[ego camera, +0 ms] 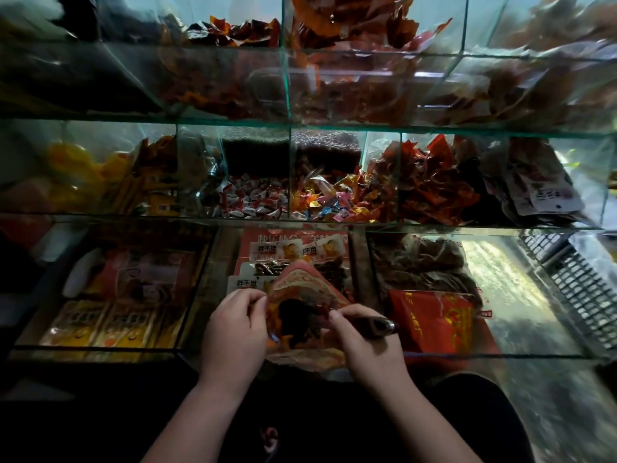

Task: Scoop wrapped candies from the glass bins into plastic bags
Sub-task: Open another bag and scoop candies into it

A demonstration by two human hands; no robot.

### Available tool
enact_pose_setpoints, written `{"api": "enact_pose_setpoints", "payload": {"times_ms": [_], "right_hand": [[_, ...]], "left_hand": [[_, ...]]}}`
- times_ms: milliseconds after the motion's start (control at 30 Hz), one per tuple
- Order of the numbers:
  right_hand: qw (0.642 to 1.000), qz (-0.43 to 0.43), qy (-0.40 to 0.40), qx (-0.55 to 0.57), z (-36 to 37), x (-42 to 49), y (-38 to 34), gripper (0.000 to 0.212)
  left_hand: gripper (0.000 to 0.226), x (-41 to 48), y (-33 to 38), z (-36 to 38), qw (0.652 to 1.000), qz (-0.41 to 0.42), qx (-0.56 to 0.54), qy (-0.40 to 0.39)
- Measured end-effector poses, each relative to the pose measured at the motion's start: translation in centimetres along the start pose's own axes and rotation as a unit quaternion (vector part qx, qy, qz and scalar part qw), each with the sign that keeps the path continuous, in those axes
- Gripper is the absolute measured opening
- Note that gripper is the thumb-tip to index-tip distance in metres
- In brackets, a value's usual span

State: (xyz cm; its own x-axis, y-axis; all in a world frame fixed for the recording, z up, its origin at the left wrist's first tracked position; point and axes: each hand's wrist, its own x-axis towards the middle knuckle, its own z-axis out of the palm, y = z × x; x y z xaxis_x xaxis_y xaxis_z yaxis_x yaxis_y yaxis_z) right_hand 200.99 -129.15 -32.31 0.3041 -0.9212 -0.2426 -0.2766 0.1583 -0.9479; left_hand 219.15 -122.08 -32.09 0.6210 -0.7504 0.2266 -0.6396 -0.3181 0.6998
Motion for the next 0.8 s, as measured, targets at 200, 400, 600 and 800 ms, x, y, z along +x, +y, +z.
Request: {"api": "enact_pose_setpoints", "payload": {"times_ms": [200,400,600,800], "right_hand": [[0.960,0.171,0.044,0.218,0.0,0.6,0.2,0.010],[0.934,0.192,0.085,0.288,-2.2,0.0,-0.5,0.015],[0.970,0.087,0.111,0.200,-4.4,-1.2,-2.1,0.020],[0.969,0.050,0.082,0.229,-5.7,-2.3,-3.7,0.020]], "left_hand": [[0.011,0.0,-0.3,0.0,1.000,0.006,0.000,0.009],[0.007,-0.1,-0.1,-0.3,0.999,-0.006,-0.014,0.031],[0.010,-1.4,2.1,-0.3,0.983,0.167,-0.065,0.038],[0.049,-1.6,2.8,4.4,0.979,0.014,0.015,-0.202]]}}
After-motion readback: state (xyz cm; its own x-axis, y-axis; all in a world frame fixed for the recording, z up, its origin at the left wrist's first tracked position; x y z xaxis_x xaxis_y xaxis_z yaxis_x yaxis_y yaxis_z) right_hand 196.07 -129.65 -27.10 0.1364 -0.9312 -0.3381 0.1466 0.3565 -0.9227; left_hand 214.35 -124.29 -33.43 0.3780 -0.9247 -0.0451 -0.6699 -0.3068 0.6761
